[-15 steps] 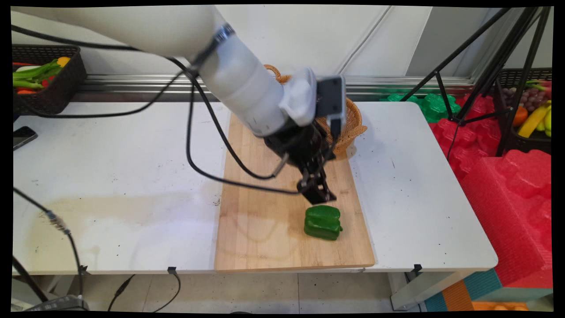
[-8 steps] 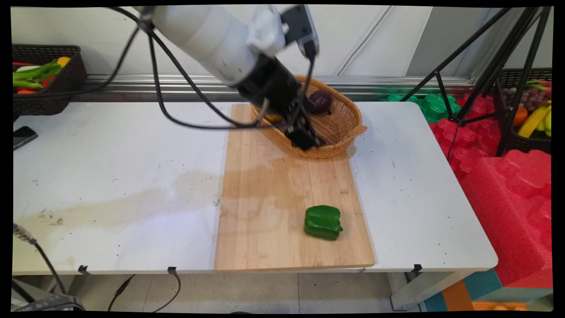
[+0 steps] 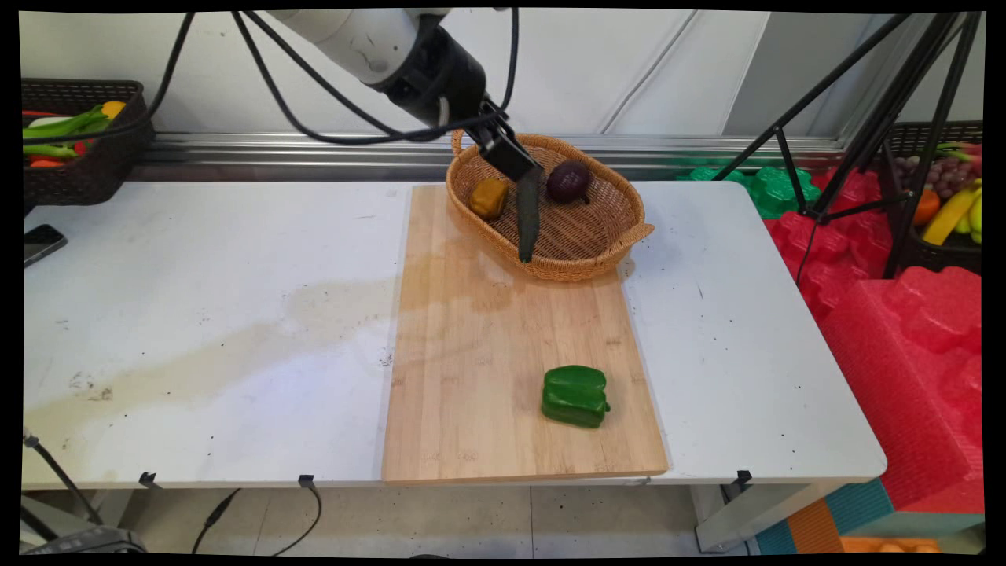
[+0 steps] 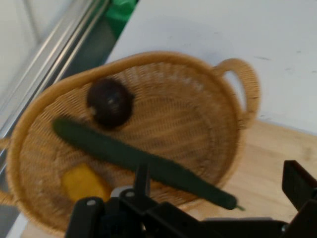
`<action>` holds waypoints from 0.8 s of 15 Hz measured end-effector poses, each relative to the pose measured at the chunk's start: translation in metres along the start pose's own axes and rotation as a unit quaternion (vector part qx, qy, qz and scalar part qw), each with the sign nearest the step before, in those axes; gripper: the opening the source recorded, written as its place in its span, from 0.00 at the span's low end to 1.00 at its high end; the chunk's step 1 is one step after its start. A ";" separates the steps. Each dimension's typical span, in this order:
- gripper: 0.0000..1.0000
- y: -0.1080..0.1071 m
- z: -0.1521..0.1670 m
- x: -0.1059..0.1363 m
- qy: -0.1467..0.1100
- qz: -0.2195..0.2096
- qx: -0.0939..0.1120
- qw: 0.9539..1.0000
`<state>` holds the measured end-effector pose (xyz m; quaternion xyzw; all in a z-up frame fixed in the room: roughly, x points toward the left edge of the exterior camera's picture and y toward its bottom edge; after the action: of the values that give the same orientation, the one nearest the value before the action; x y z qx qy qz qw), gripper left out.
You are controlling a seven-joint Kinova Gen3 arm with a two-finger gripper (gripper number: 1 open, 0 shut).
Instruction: Pick up the potato from the vegetable basket
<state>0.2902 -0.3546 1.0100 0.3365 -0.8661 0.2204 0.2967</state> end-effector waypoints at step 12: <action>1.00 -0.045 0.073 -0.002 -0.075 -0.064 0.071 0.993</action>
<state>0.2967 -0.4263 0.9638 0.4275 -0.8444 0.2362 0.2202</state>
